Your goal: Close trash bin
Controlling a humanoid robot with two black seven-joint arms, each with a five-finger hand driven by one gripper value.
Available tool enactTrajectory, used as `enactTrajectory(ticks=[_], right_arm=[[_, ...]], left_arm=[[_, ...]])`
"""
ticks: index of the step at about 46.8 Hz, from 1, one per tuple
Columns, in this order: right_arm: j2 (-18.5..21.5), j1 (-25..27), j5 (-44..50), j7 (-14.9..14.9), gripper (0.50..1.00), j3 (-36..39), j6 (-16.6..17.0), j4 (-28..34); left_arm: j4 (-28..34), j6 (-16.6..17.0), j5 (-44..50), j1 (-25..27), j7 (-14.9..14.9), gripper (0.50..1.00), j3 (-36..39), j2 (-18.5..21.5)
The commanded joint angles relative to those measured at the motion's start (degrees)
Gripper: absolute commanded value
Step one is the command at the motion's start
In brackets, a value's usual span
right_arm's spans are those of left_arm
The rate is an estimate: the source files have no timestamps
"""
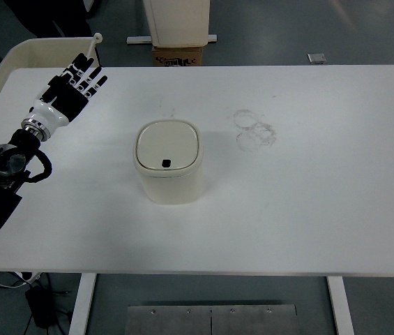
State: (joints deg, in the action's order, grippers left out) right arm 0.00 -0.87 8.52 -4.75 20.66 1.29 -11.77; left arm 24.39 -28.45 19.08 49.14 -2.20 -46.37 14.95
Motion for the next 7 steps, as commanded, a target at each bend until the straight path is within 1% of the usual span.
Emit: enactTrajectory(ticks=[1, 7], right_arm=[[0.00, -0.10, 0.00, 0.09, 0.993, 0.00, -0.06, -0.01], [0.00, -0.45, -0.17, 0.09, 0.993, 0.00, -0.15, -0.01]], left_arm=[[-0.31, 0.15, 0.00, -0.09, 0.00, 1.000, -0.21, -0.44], [-0.75, 0.33, 0.08, -0.09, 0.00, 1.000, -0.30, -0.71]])
